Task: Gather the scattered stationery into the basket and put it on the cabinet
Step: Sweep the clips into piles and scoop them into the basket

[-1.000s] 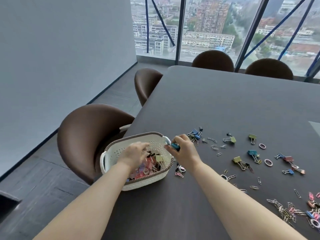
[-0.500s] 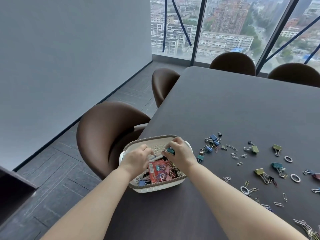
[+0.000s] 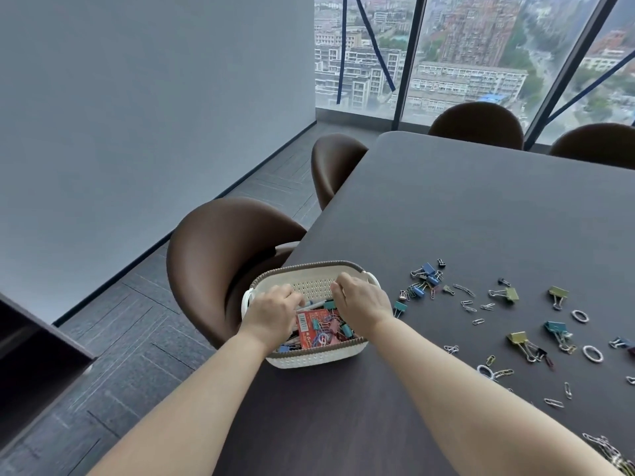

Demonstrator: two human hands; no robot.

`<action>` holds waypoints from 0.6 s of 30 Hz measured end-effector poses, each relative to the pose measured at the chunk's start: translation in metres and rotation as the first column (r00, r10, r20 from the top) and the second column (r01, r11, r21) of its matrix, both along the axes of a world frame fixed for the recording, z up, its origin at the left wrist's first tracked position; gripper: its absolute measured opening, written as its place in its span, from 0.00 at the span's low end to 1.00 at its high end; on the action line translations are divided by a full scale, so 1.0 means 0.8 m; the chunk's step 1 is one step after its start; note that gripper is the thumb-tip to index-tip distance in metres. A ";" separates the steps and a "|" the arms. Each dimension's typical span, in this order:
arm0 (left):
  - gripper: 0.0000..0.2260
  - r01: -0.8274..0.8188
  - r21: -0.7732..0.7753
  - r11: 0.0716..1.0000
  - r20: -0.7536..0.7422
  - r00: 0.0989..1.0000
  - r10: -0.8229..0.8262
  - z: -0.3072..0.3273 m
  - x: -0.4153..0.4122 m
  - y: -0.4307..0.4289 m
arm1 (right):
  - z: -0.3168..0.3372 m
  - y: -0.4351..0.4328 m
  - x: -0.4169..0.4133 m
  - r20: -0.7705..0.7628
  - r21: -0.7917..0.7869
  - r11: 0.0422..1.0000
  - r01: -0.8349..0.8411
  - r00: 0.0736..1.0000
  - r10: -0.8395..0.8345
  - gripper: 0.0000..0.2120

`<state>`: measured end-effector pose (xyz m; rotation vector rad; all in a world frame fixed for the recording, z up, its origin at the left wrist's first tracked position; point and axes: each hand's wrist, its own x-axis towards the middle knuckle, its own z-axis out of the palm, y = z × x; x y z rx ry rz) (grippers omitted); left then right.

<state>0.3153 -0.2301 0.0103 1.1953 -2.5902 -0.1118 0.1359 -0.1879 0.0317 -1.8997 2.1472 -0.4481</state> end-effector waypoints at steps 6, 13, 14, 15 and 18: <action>0.11 -0.121 0.047 0.992 0.025 0.992 0.120 0.005 0.003 0.026 | 0.002 -0.001 -0.011 0.069 0.018 0.998 -0.057 0.996 0.055 0.20; 0.12 -0.086 0.034 0.996 -0.118 0.989 0.089 0.000 -0.002 0.042 | -0.005 0.042 -0.032 0.071 -0.066 0.997 -0.046 0.996 0.050 0.18; 0.12 -0.104 0.048 0.993 -0.140 0.984 0.110 0.000 -0.005 0.042 | -0.008 0.051 -0.038 0.070 -0.072 0.997 -0.042 0.996 0.047 0.18; 0.11 -0.122 0.065 0.990 -0.152 0.980 0.131 0.000 -0.008 0.040 | -0.011 0.061 -0.044 0.070 -0.077 0.996 -0.036 0.997 0.041 0.18; 0.08 -0.137 0.069 0.988 -0.141 0.979 0.146 0.001 -0.023 0.042 | -0.017 0.084 -0.062 0.061 -0.086 0.996 -0.009 0.998 0.014 0.18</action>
